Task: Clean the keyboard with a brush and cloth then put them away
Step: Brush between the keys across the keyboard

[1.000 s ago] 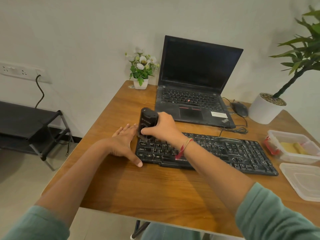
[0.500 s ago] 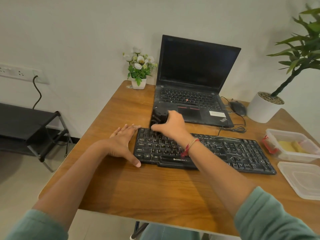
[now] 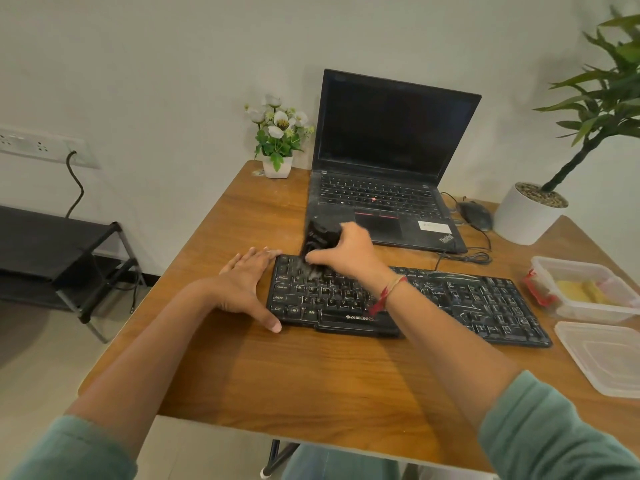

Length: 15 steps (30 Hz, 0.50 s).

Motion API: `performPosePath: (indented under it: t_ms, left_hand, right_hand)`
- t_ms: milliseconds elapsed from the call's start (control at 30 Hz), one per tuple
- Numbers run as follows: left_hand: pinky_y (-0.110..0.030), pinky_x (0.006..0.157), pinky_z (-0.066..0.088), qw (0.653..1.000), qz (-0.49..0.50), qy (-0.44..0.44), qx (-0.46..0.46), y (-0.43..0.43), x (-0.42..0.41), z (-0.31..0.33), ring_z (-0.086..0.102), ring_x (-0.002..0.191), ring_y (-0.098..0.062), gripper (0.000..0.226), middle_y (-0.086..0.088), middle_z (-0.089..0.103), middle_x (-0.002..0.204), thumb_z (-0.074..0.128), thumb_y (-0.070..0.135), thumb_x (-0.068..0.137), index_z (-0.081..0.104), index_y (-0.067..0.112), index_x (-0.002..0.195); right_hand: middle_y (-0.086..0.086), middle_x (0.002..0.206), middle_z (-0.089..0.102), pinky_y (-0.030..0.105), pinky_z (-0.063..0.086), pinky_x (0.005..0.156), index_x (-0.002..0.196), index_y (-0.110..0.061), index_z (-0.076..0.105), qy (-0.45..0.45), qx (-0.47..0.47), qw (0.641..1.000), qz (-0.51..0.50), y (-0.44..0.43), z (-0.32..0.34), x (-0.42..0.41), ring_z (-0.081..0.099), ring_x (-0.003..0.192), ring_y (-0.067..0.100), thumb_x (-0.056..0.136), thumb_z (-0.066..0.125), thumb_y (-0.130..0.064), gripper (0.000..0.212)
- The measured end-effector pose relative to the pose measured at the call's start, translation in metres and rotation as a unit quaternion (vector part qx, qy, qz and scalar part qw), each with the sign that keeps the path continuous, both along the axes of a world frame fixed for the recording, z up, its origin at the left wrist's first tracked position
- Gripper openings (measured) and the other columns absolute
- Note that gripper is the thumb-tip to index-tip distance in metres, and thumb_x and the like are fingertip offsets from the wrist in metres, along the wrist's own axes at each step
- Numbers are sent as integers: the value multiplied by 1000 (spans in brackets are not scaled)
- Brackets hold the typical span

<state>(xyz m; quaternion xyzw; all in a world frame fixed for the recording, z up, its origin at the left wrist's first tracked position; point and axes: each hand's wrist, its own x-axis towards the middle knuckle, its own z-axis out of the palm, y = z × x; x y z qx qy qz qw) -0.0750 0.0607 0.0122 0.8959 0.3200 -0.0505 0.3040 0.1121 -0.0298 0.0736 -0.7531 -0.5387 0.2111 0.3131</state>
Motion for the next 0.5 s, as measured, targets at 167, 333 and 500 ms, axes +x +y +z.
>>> performPosePath:
  t_ms: [167,333,500]
  left_hand:
    - [-36,113,-17,1000,3,-1,2,0,0,0,-18,141,-10,154,7,-8,157,62,89,19,-7,37,146]
    - [-38,115,-15,1000,4,9,15,2,0,-5,-19,141,-9,157,6,-6,158,60,91,19,-6,30,148]
    - [-36,113,-17,1000,8,1,-6,-3,0,4,-18,141,-10,155,6,-8,157,62,87,16,-6,37,146]
  right_hand:
    - [-6,71,60,22,51,54,68,-22,53,-23,8,1000,-9,-3,2,-10,61,69,11,68,77,-21,24]
    - [-1,70,63,23,45,51,71,-13,61,-7,13,999,46,-7,-9,-37,59,66,11,64,80,-24,23]
    - [-10,65,57,19,42,48,64,-22,52,-42,37,998,-33,2,0,-18,56,64,8,64,77,-26,25]
